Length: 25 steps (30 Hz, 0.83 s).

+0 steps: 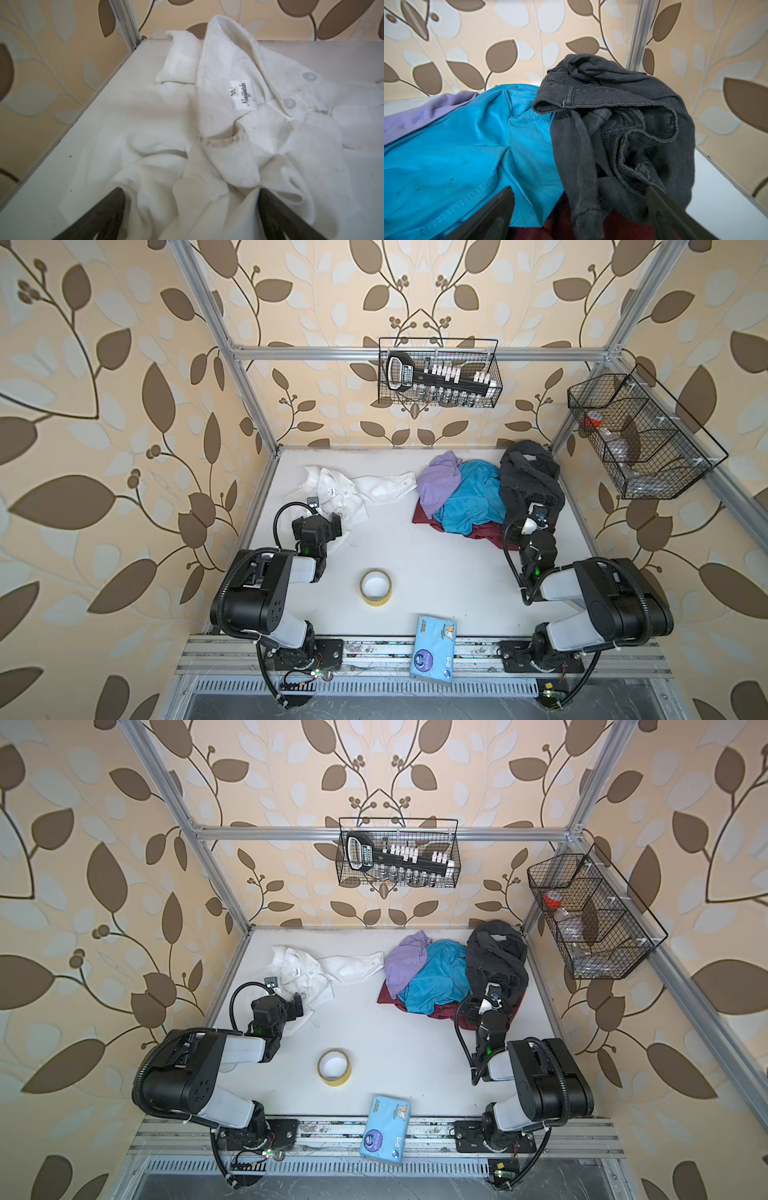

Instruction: Pick out a specific cloth from the pile

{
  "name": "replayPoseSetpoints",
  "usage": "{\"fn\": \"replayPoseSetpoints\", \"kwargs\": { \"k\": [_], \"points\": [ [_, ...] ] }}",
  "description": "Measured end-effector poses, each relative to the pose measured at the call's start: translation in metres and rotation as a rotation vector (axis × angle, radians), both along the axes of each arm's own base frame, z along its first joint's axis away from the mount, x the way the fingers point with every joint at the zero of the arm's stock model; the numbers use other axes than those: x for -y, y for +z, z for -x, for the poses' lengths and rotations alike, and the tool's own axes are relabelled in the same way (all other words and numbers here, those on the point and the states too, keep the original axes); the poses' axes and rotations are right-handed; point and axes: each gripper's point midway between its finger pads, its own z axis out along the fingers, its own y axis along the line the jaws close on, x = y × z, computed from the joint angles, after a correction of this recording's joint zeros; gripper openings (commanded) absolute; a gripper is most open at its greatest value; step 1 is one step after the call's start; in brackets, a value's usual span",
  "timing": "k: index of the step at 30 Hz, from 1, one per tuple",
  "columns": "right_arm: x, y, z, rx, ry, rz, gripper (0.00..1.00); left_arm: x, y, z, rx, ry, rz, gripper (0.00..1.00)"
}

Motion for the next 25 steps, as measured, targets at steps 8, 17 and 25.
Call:
{"fn": "replayPoseSetpoints", "kwargs": {
  "k": [8, 17, 25],
  "points": [
    [-0.0003, 0.0, -0.0001, 0.0, 0.001, 0.0, 1.0, 0.0026, -0.008, 0.0033, -0.034, -0.009, 0.017, 0.99],
    [-0.0003, 0.0, -0.0001, 0.0, 0.001, 0.0, 1.0, 0.0025, -0.008, 0.0033, -0.033, -0.006, 0.022, 0.99],
    [-0.0006, 0.0001, -0.0004, 0.0, 0.004, -0.001, 1.0, 0.0025, -0.0081, 0.0033, -0.033, -0.005, 0.024, 0.99]
  ]
}}
